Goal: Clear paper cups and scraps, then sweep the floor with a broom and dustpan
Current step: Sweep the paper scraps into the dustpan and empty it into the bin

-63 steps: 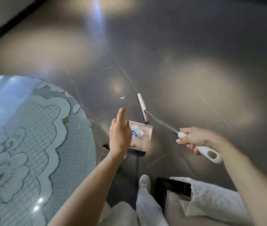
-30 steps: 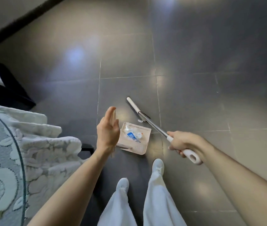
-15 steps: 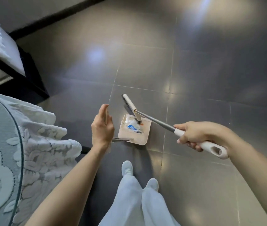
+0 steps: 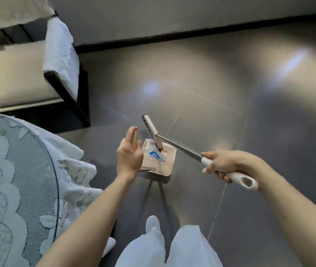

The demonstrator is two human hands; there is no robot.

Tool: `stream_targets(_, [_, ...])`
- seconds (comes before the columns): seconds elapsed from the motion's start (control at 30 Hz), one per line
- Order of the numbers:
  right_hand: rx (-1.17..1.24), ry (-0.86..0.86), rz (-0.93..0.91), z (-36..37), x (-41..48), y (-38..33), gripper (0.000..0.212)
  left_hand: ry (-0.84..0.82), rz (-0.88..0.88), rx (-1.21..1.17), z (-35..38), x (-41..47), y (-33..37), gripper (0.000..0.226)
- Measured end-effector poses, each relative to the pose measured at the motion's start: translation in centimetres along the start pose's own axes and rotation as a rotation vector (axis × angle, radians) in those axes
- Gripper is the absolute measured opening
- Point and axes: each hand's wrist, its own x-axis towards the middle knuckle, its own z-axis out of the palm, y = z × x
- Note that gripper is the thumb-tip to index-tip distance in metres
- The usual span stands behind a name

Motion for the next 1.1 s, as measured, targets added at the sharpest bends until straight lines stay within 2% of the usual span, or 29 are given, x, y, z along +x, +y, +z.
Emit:
stream_targets(0.27, [-0.227,-0.146,-0.043,-4.5,9.3,-15.8,0.064,0.182,-0.187,0.038,-2.0,11.8,-2.7,0.044])
stream_targets(0.4, [-0.388,-0.272,-0.079,-6.6,15.1,-25.3,0.048,0.290,-0.298,0.071,-2.8,17.7,-4.5,0.045])
stream_targets(0.5, [-0.537,-0.353,-0.130,-7.7,18.7,-32.9,0.047,0.417,-0.431,0.085,-3.9,22.4,-5.1,0.046])
stream_targets(0.6, [-0.670,-0.407,-0.179,-7.9,21.9,-39.9,0.050,0.560,-0.461,0.098,-5.5,26.1,-4.9,0.045])
stream_targets(0.73, [-0.778,-0.452,-0.236,-6.4,24.6,-48.3,0.048,0.726,-0.548,0.102,-8.3,29.6,-5.6,0.043])
stream_targets(0.9, [-0.925,-0.497,-0.315,-2.8,27.9,-57.7,0.044,0.849,-0.644,0.109,-11.6,34.0,-8.6,0.043])
stream_targets(1.1, [-1.111,-0.537,-0.388,3.4,31.3,-66.9,0.032,0.812,-0.671,0.194,-15.5,38.9,-13.7,0.042])
